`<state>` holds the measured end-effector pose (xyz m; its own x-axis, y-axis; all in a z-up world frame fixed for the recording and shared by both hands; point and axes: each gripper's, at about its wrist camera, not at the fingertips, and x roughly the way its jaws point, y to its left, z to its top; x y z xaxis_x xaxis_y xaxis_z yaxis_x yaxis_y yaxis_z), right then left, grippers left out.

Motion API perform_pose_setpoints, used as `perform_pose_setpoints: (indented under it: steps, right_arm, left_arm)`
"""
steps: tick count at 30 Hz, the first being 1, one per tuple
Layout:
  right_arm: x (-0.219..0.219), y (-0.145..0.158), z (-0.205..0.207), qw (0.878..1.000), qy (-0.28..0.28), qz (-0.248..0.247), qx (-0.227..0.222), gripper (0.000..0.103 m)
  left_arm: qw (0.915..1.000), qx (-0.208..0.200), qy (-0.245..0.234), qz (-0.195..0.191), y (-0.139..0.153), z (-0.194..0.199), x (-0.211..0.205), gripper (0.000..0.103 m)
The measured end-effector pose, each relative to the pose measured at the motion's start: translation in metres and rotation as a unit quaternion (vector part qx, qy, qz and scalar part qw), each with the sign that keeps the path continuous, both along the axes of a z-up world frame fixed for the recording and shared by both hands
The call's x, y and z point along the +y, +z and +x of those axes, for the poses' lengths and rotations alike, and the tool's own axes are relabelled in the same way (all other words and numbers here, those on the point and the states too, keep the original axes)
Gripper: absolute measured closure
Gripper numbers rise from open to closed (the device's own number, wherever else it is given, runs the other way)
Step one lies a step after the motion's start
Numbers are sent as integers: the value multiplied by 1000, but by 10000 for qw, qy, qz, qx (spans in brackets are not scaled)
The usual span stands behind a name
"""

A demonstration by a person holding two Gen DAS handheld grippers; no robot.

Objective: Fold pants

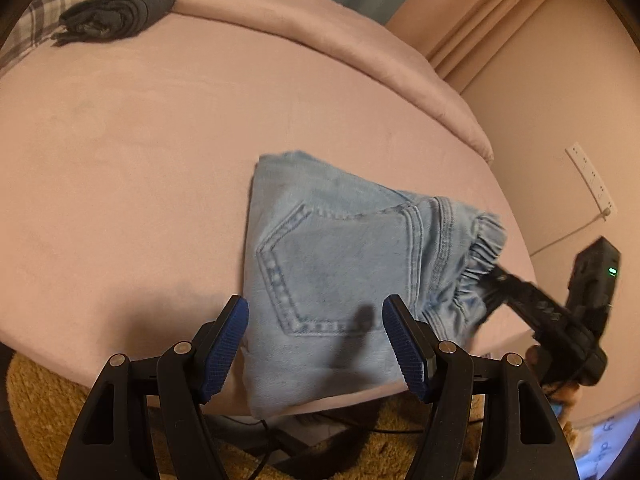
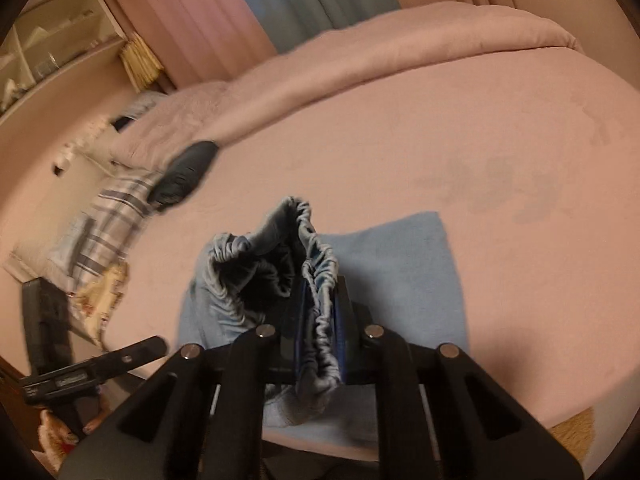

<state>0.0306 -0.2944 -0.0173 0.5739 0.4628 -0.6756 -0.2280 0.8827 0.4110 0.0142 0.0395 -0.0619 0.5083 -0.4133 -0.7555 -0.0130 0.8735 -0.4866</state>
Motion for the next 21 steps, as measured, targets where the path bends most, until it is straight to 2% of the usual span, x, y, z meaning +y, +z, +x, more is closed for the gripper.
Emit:
perform_pose_setpoints:
  steps: [2,4,9,13,15,18,20,21]
  right_arm:
    - [4,-20,6,9987,-85,-377,333,84]
    - [7,-37,8,9956,-133,-716,592,73]
    - [-8,-22,-2,9967,-238,-593,508,54]
    - [-8,4,-20,9979,-259,-583,71,52]
    - [-5,10,-29,9992,7,-389,-1,52]
    - [11,-5,-26,9982,520,-205,239,52]
    - [25,-29,-16,9959,456,-480,608,52]
    - [34,-38,-15,9960,502,-446,583,56]
  left_arm:
    - [9999,155,0,27,-11,3,-5,35]
    - [9996,263,-46,64,-18,6,-10,35]
    - [9996,285,-67,-2,-23,6,-10,35]
    - [9996,264,-31,-64,-26,4,-9,35]
    - [9997,246,-37,-54,-26,4,-11,35]
    - [9997,238,-38,-32,-26,2,-13,35]
    - [9997,218,-58,-48,-25,1,-13,35]
    - [9997,214,-60,-29,-24,1,-13,35]
